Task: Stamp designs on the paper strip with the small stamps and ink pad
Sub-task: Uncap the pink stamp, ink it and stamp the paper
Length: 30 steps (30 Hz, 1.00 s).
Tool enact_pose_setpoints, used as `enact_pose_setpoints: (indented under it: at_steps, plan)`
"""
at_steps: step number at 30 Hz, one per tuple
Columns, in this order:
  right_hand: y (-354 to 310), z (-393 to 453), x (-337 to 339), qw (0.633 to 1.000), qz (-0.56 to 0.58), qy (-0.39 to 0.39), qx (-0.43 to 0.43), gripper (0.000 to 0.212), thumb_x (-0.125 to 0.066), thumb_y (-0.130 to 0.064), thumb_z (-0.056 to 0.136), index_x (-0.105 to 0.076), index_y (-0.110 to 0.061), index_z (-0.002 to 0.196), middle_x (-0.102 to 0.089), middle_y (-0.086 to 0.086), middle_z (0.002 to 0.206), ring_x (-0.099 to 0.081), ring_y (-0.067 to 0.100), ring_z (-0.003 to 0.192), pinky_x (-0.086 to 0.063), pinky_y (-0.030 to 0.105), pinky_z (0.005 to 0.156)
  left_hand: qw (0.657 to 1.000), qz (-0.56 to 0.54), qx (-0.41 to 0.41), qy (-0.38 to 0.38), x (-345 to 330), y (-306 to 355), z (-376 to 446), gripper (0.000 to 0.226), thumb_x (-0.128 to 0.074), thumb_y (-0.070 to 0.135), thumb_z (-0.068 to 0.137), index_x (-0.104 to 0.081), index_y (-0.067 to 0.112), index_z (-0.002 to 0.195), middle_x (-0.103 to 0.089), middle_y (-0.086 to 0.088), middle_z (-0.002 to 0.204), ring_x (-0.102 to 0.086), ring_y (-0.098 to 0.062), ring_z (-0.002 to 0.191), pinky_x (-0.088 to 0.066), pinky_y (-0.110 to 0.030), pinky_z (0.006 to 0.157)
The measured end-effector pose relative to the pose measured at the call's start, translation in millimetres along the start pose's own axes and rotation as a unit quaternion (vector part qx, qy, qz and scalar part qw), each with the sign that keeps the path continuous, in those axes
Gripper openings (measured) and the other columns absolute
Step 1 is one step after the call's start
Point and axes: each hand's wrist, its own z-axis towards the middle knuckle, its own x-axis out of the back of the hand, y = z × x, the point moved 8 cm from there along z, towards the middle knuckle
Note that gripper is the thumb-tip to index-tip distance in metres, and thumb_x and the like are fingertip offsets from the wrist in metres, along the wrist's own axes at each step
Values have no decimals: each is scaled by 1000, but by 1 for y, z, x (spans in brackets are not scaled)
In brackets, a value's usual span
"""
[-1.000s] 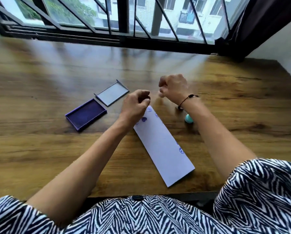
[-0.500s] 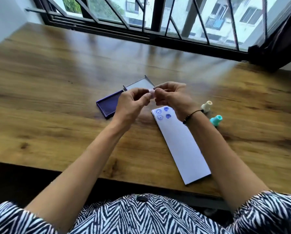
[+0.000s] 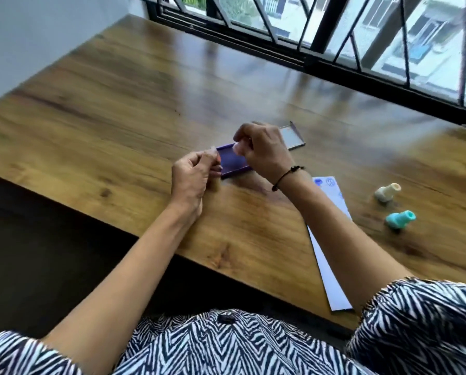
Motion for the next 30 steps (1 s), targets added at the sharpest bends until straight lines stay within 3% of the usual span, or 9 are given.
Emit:
enact_pose_setpoints:
  at_steps: [5, 11, 19, 25, 27, 30]
  plan:
    - [-19, 11, -23, 993, -92, -54, 54, 21, -50, 1, 78, -67, 0, 90, -66, 21, 98, -59, 37, 88, -47, 39, 72, 1000, 0, -23, 11, 10, -2, 1, 19, -60, 17, 84, -64, 17, 65, -63, 8, 47, -54, -6, 46, -46, -16, 46]
    - [-12, 11, -29, 993, -79, -67, 57, 17, -51, 1, 77, -65, -2, 85, -62, 19, 94, -58, 36, 82, -50, 40, 68, 999, 21, -34, 3, 5, -3, 5, 10, -60, 16, 83, -66, 16, 75, -66, 12, 52, -57, -3, 51, -49, -15, 52]
    - [-10, 12, -33, 994, -63, -70, 60, 17, -50, 5, 72, -64, -3, 80, -60, 16, 92, -55, 35, 76, -37, 30, 58, 998, 49, -46, -1, 3, -4, 6, 10, -61, 16, 82, -66, 19, 75, -68, 14, 55, -58, -3, 53, -49, -16, 55]
    - [-14, 14, -28, 990, -64, -106, 63, 20, -51, 1, 77, -67, -3, 89, -63, 19, 100, -58, 35, 90, -46, 37, 72, 995, 70, -69, -2, 4, 2, -1, 6, -59, 18, 84, -64, 16, 81, -64, 6, 64, -58, -2, 55, -49, -16, 57]
    - [-9, 12, -12, 996, -19, -73, 41, 20, -54, 0, 77, -69, -3, 90, -67, 19, 97, -60, 31, 90, -44, 32, 74, 995, 65, -76, 1, 3, 5, -4, 7, -59, 17, 84, -63, 12, 85, -63, 5, 63, -58, -4, 55, -48, -17, 55]
    - [23, -12, 38, 985, 119, 103, -67, 11, -62, -4, 76, -70, -6, 83, -67, 8, 75, -60, 13, 68, -42, 24, 66, 990, 103, -95, 16, 2, 9, -10, 6, -60, 24, 82, -62, 19, 84, -63, 3, 65, -58, -14, 60, -49, -30, 61]
